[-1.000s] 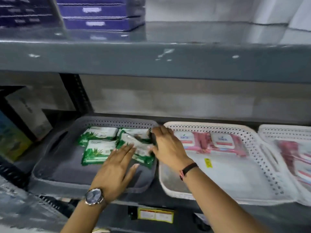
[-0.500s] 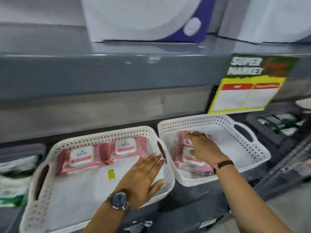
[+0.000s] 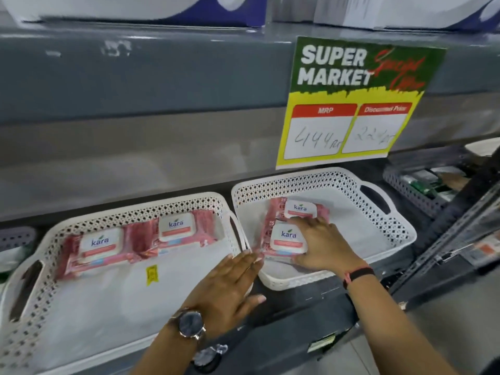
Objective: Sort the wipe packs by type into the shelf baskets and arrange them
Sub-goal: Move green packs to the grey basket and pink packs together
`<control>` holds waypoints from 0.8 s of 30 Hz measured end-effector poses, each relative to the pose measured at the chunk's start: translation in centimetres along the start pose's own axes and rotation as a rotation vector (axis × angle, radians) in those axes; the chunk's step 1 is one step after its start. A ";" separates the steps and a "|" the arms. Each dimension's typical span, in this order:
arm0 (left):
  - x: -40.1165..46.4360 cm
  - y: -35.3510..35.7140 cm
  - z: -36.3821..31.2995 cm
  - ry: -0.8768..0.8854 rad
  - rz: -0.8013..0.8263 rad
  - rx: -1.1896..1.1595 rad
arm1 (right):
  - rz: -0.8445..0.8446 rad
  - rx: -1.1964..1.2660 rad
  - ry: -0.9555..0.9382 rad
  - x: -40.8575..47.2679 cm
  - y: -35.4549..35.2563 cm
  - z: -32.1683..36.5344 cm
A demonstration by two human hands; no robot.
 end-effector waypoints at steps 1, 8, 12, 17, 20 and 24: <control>-0.3 -0.2 0.3 -0.006 0.000 -0.003 | -0.044 -0.014 0.002 -0.3 -0.9 0.4; -7.5 -3.3 6.3 -0.145 -0.025 0.034 | -0.471 0.040 -0.057 -2.5 -9.5 6.6; -13.5 -4.0 11.3 -0.282 -0.015 0.024 | -0.471 0.224 -0.312 -1.0 -8.7 15.5; -19.1 -4.7 14.5 -0.408 -0.005 0.022 | -0.283 0.174 -0.535 1.9 -0.8 26.0; -20.7 -4.4 14.6 -0.424 0.019 0.057 | -0.082 0.129 -0.546 3.0 4.4 28.7; -21.1 -4.1 14.4 -0.427 0.001 0.068 | 0.029 0.109 -0.580 2.9 5.9 29.1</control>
Point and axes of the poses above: each hand's wrist, its own x-axis towards the middle knuckle, its own y-axis out of the palm, z = x × y, the point moved 10 cm from there along x, towards the middle knuckle, and after that the axes turned 2 degrees about z, right-handed, at the moved point
